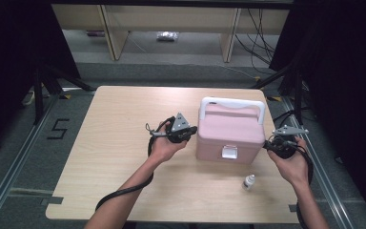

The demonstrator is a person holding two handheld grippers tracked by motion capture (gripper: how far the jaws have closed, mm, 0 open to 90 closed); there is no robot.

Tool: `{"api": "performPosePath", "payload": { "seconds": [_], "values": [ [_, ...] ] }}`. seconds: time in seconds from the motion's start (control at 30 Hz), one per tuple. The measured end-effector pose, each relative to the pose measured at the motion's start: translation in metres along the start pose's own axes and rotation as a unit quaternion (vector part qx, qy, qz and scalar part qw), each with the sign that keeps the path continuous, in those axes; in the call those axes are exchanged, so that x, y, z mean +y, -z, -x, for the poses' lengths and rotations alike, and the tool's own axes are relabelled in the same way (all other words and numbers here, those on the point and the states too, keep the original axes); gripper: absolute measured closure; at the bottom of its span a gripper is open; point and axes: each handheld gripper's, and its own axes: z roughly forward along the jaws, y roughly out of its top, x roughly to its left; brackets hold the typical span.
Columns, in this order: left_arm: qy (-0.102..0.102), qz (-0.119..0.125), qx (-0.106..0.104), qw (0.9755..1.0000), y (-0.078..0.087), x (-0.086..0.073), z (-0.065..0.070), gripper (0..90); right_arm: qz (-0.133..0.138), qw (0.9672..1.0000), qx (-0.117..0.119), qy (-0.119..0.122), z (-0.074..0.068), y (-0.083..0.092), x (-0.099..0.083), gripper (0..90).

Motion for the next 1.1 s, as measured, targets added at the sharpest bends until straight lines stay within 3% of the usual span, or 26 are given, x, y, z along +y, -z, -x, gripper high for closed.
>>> {"api": "performPosePath", "payload": {
  "seconds": [0.03,0.07,0.1,0.13,0.2,0.3,0.33,0.37,0.4,0.47,0.5,0.57,0.6,0.8,0.83,0.87,0.9,0.93,0.97,1.0,1.03,1.07,1.1],
  "values": [
    [0.001,0.000,-0.003,1.0000,-0.001,0.000,0.001,89.7,-0.008,0.9997,0.004,-0.021,-0.002,0.002,-0.001,90.0],
    [0.002,0.002,-0.004,1.0000,-0.001,0.000,0.003,89.7,-0.004,0.9999,-0.002,-0.011,0.001,0.003,-0.001,90.0],
    [0.002,0.002,-0.006,1.0000,-0.001,0.000,0.004,89.7,-0.006,0.9998,-0.004,-0.019,0.001,0.004,-0.003,90.0],
    [0.002,0.002,-0.006,1.0000,-0.001,0.000,0.004,89.7,0.002,1.0000,-0.005,-0.005,0.004,0.003,-0.003,90.0],
    [0.001,0.003,-0.008,1.0000,-0.002,0.000,0.007,89.7,-0.009,0.9996,-0.002,-0.025,0.002,0.005,-0.004,90.0],
    [0.001,0.003,-0.007,1.0000,-0.002,0.000,0.007,89.7,-0.009,0.9997,-0.006,-0.022,0.003,0.005,-0.004,90.0],
    [0.000,0.002,-0.007,1.0000,-0.002,0.001,0.007,89.7,0.000,0.9999,-0.010,-0.005,0.004,0.003,-0.005,90.0],
    [-0.001,0.001,-0.007,1.0000,-0.002,0.001,0.007,89.7,-0.012,0.9997,-0.007,-0.022,0.000,0.005,-0.003,90.0],
    [-0.002,-0.001,-0.007,1.0000,-0.002,0.001,0.007,89.7,-0.010,0.9999,-0.012,-0.006,0.002,0.006,-0.003,90.0],
    [-0.002,0.000,-0.007,1.0000,-0.002,0.001,0.007,89.7,-0.005,0.9998,-0.005,-0.021,-0.001,0.006,-0.004,90.0],
    [-0.001,0.001,-0.007,1.0000,-0.002,0.001,0.006,89.7,0.000,0.9999,-0.012,-0.006,0.000,0.005,-0.006,90.0],
    [0.002,0.002,-0.006,1.0000,-0.003,0.001,0.007,89.7,-0.011,0.9997,-0.009,-0.018,-0.001,0.008,-0.005,90.0],
    [0.003,0.002,-0.005,1.0000,-0.003,0.000,0.007,89.7,-0.009,0.9999,-0.011,-0.001,0.001,0.008,-0.005,90.0],
    [0.003,0.002,-0.002,1.0000,-0.003,0.000,0.007,89.7,-0.010,0.9999,-0.008,-0.012,-0.001,0.008,-0.006,90.0],
    [0.002,0.001,-0.001,1.0000,-0.003,0.000,0.008,89.7,-0.003,0.9999,-0.009,0.004,0.002,0.005,-0.007,90.0],
    [-0.001,0.000,-0.001,1.0000,-0.003,0.000,0.009,89.7,-0.006,0.9999,-0.010,-0.013,-0.001,0.005,-0.006,90.0],
    [-0.008,-0.004,0.001,1.0000,-0.001,0.001,0.012,89.7,-0.019,0.9996,-0.021,-0.001,0.000,0.007,-0.004,90.0],
    [-0.004,-0.002,-0.001,1.0000,-0.001,0.000,0.012,89.7,-0.001,0.9997,-0.022,-0.001,0.000,0.003,-0.005,90.0],
    [-0.004,-0.002,-0.001,1.0000,-0.001,0.000,0.012,89.7,-0.004,0.9998,-0.017,-0.007,0.001,0.003,-0.004,90.0],
    [-0.003,-0.002,-0.003,1.0000,0.000,0.000,0.013,89.7,-0.005,0.9997,-0.021,0.012,0.003,0.002,-0.003,90.0],
    [-0.004,-0.002,-0.003,1.0000,0.000,0.000,0.013,89.7,-0.001,0.9997,-0.020,0.012,0.004,0.001,-0.003,90.0],
    [-0.004,-0.002,-0.003,1.0000,0.000,0.000,0.013,89.7,-0.013,0.9998,-0.007,0.009,0.004,0.001,-0.001,90.0],
    [-0.001,-0.002,-0.002,1.0000,0.000,0.000,0.014,89.7,-0.010,0.9999,-0.012,0.004,0.003,0.000,0.000,90.0]
  ]
}}
